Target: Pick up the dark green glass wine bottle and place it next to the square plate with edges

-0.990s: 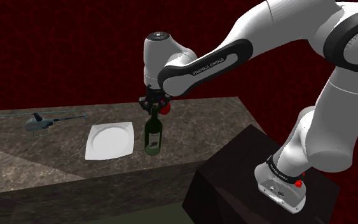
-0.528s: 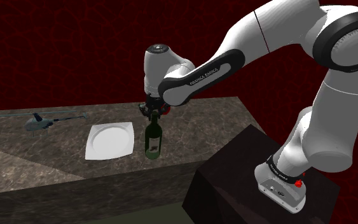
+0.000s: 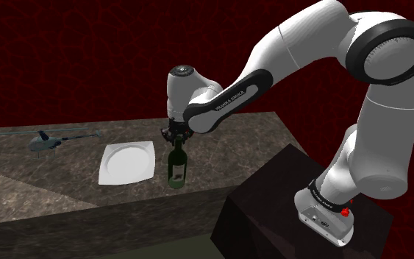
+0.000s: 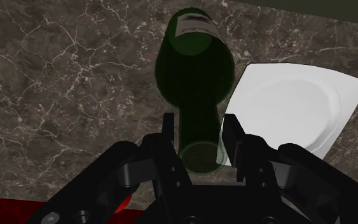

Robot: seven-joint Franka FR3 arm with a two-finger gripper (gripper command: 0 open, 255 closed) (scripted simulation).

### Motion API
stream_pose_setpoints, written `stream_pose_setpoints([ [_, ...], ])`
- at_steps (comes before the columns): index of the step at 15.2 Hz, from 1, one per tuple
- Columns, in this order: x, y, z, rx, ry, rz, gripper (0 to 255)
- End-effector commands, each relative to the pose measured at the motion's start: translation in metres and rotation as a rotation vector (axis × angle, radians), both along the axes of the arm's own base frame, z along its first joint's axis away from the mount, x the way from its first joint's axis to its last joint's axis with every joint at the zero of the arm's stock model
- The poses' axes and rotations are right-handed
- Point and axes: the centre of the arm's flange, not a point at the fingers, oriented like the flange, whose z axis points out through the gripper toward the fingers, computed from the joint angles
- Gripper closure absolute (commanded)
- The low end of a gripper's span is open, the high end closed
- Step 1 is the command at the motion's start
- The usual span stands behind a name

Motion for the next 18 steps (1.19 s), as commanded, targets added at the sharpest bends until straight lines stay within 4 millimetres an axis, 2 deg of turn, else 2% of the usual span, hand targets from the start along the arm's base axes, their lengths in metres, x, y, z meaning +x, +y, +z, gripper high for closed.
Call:
stream_pose_setpoints([
  [1,0.0,0.0,-0.006,0.001,-0.001,0.0,255],
  [8,0.0,0.0,-0.006,0.001,-0.001,0.0,255],
  [9,0.0,0.0,-0.006,0.001,-0.001,0.0,0],
  [14,0.0,0.0,-0.006,0.001,-0.001,0.0,0],
  [18,-0.005,0.001,0.044,0.001,-0.001,0.0,0],
])
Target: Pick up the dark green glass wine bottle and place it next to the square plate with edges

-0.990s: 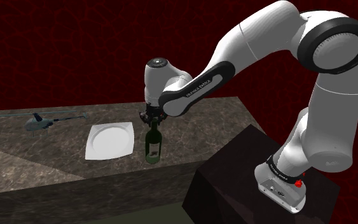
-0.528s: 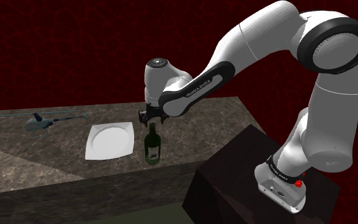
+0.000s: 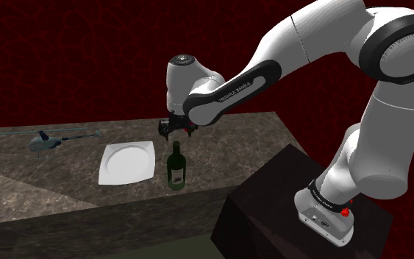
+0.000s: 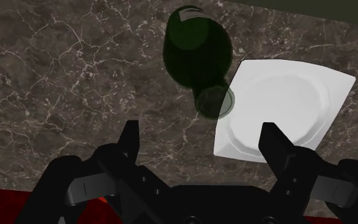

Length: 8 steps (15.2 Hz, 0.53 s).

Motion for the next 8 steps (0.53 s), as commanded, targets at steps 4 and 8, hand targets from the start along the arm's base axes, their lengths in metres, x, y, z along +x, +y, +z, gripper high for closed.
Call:
stream_pose_setpoints([
  [4,-0.0024,-0.0005,0.011,-0.001,0.001,0.0,0],
  [8,-0.0024,-0.0005,0.011,-0.001,0.001,0.0,0],
])
